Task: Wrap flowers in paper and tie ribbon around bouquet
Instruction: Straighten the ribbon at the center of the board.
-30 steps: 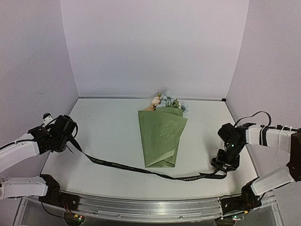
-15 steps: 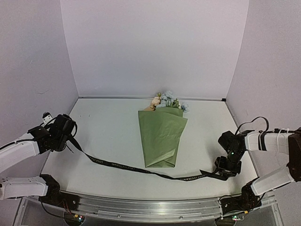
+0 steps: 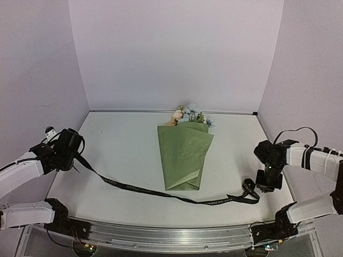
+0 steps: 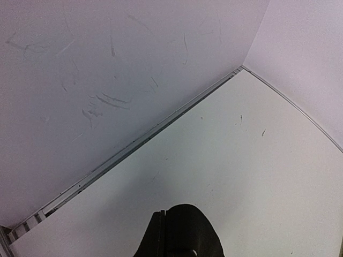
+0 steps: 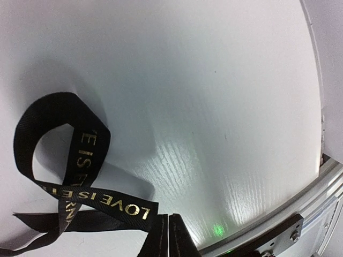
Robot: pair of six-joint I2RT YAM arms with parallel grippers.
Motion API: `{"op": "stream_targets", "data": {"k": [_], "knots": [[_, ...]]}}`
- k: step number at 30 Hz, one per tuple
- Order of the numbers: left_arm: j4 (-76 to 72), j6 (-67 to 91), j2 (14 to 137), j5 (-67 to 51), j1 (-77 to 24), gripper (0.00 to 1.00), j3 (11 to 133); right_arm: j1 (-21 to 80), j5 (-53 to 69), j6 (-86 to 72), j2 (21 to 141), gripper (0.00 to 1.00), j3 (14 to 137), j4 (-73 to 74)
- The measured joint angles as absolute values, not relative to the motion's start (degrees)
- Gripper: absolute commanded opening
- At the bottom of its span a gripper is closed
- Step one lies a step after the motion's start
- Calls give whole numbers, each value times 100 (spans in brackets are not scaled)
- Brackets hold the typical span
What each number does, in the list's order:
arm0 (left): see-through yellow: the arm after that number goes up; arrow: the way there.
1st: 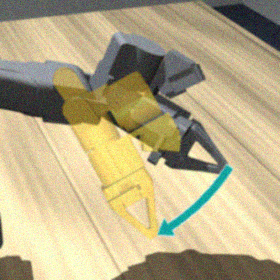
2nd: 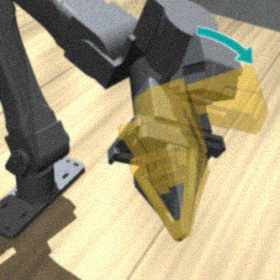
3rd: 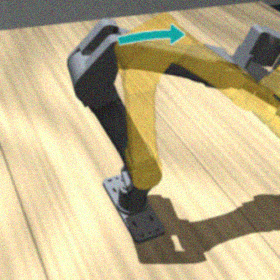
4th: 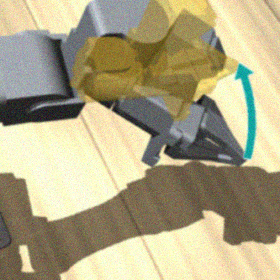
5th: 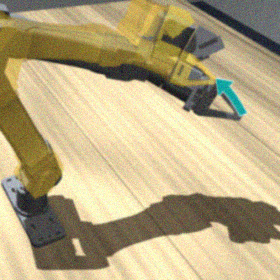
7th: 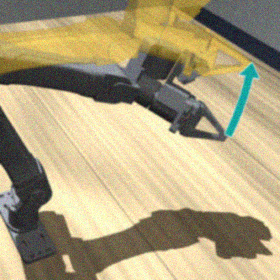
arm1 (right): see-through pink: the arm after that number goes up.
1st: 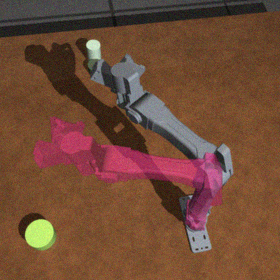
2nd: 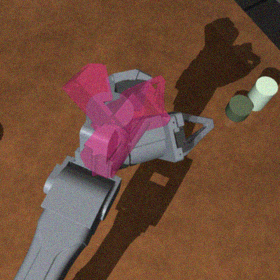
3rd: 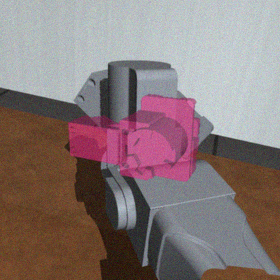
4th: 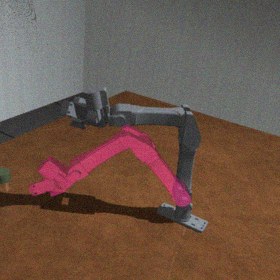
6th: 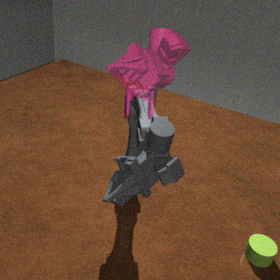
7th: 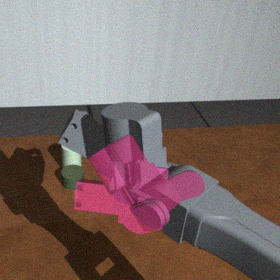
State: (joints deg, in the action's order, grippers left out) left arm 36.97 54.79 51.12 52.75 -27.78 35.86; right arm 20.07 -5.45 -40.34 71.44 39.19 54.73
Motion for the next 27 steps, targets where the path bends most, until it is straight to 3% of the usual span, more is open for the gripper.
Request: {"op": "stream_targets", "data": {"k": [4,9,12,18,24,27], "knots": [[3697,5385,5055,5277,-2733,0,3586,1938,-346,-3871,7037,40,4058,5649],[3695,5378,5026,5271,-2731,0,3586,1950,155,-4017,6928,50,3548,5285],[3695,5378,5024,5260,-2731,0,3586,2009,296,-4122,6919,51,3248,5153],[3649,5378,5026,5252,-2731,0,3586,2045,396,-4351,7080,36,3002,4686],[3588,5378,5028,5258,-2729,0,3586,2071,248,-4513,7214,1,3045,4447],[3592,5373,5028,5281,-2718,0,3586,2071,-120,-4457,7217,0,3156,4665]]}}
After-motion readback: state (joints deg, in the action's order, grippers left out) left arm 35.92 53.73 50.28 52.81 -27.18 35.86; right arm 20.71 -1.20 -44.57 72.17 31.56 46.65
